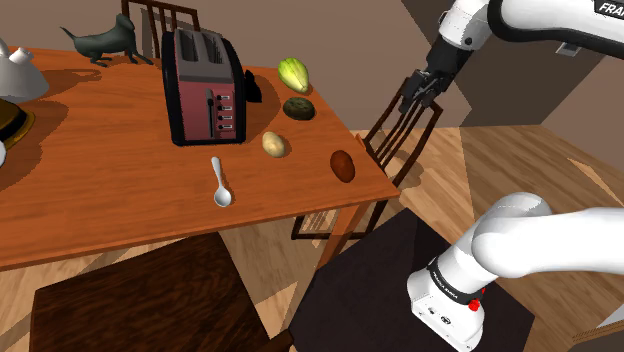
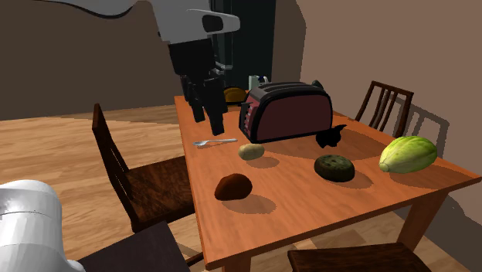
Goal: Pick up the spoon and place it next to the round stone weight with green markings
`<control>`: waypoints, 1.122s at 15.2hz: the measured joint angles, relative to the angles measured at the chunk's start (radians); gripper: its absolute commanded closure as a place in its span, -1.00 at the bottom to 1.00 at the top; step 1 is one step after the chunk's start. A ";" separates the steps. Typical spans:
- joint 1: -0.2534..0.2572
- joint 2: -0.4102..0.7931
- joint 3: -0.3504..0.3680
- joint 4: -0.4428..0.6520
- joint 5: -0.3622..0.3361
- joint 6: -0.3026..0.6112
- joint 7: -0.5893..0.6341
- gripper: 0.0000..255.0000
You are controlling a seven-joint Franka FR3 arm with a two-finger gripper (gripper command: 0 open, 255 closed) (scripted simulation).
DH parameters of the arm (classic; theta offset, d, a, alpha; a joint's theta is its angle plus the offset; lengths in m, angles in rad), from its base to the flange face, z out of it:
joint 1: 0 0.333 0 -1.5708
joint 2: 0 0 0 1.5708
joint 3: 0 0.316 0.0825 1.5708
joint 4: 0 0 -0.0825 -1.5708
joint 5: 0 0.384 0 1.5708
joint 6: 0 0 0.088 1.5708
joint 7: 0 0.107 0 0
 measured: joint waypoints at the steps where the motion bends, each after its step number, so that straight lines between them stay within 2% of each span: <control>1: 0.000 0.000 0.000 0.000 0.000 0.000 0.000 -1.00; 7: 0.025 0.112 0.070 0.001 0.069 0.079 0.104 -1.00; 17: 0.064 0.406 0.199 0.086 0.169 0.246 0.295 -1.00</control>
